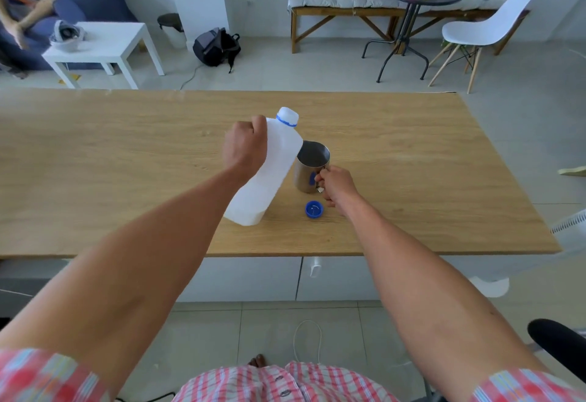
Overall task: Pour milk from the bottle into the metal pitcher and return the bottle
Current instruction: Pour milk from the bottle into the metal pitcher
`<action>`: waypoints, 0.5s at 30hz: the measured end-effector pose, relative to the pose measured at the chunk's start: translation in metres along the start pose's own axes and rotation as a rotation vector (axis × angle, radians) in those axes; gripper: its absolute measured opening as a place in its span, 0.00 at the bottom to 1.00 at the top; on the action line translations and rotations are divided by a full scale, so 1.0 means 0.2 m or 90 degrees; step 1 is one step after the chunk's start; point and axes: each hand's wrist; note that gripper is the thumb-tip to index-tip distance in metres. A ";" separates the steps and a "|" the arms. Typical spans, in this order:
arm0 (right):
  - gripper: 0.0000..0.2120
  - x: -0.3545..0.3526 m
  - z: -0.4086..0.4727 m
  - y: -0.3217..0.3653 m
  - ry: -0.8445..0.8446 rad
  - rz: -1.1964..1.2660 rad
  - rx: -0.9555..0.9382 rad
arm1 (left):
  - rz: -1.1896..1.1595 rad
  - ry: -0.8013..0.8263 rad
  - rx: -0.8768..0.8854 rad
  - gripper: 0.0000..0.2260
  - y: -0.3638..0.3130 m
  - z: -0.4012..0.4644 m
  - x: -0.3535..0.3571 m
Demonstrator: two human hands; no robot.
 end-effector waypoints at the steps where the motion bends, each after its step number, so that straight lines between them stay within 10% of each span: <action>1: 0.13 0.00 0.00 0.00 -0.001 0.000 0.001 | 0.043 0.021 0.005 0.19 -0.01 0.02 0.00; 15: 0.14 0.00 0.01 0.00 -0.013 -0.024 -0.012 | 0.308 0.178 0.014 0.18 0.03 0.12 0.09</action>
Point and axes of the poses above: each hand's wrist, its own z-axis towards the middle knuckle, its own x-axis out of the palm, y = z × x, and after that the axes turned 4 degrees about y, right-handed
